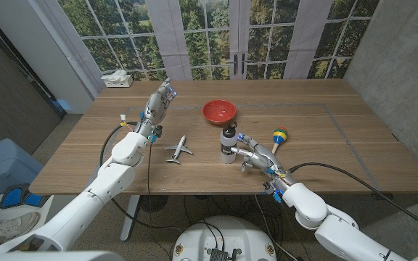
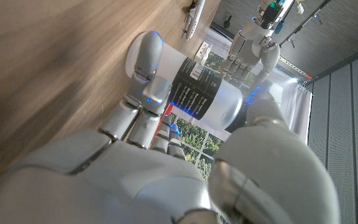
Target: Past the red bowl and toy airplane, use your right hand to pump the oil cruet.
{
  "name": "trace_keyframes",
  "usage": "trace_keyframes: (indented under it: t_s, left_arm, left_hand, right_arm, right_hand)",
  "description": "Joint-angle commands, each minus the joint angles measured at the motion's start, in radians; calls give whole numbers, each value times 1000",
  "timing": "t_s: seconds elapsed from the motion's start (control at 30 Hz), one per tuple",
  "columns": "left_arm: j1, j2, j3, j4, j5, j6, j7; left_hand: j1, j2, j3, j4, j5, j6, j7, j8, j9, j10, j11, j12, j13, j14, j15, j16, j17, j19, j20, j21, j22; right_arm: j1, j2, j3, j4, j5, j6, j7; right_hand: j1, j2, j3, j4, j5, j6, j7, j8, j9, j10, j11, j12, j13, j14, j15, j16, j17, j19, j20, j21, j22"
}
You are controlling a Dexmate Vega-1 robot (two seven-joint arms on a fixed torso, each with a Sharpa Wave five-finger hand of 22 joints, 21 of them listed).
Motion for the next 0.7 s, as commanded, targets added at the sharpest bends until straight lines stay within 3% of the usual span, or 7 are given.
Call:
trace_keyframes:
  t_s: [0.03,0.23,0.4,0.63,0.7]
  left_arm:
    - [29,13,-10,-37,3,-2,11]
    - [37,17,-13,-46,4,-1,14]
    - [40,19,-14,-51,4,1,16]
    - [45,19,-17,-52,3,-3,18]
    - [46,18,-18,-51,3,-5,18]
  left_hand:
    - [3,62,5,-7,6,3,-2,3,3,-23,-3,5,3,-68,-88,4,-1,5,-50,7,6]
    - [3,61,5,-8,6,3,-2,3,3,-23,-2,5,3,-68,-88,4,-1,7,-50,7,6]
    - [3,59,4,-10,5,6,-3,3,3,-20,-4,6,3,-66,-88,4,-1,21,-49,12,6]
    - [2,57,4,-13,5,7,-3,3,3,-20,-4,5,3,-65,-88,4,-1,46,-51,20,6]
    - [2,57,4,-13,5,7,-3,3,3,-21,-3,5,3,-65,-89,4,0,48,-51,21,6]
  right_arm:
    - [24,24,-31,21,-38,-32,-17]
    - [35,40,-42,35,-55,-27,-31]
    - [38,54,-50,40,-80,-16,-50]
    - [51,71,-61,57,-73,15,-35]
    - [59,70,-67,55,-73,6,-23]
  right_hand:
    - [19,6,1,2,4,-2,-10,-1,3,-13,-5,-4,2,-11,-53,-5,-1,-9,-2,-5,-5]
    - [53,23,10,3,6,-4,-8,0,4,2,-1,4,2,-8,-56,-10,-5,44,-20,15,-25]
    - [67,31,5,14,-4,11,20,6,3,64,-4,21,-2,86,-57,12,-1,125,-48,60,-41]
    - [80,38,3,16,-13,23,37,9,3,98,-2,25,-4,155,-57,21,0,158,-62,92,-37]
    - [84,41,4,16,-15,26,46,10,3,105,9,26,-5,169,-56,22,0,165,-65,95,-43]
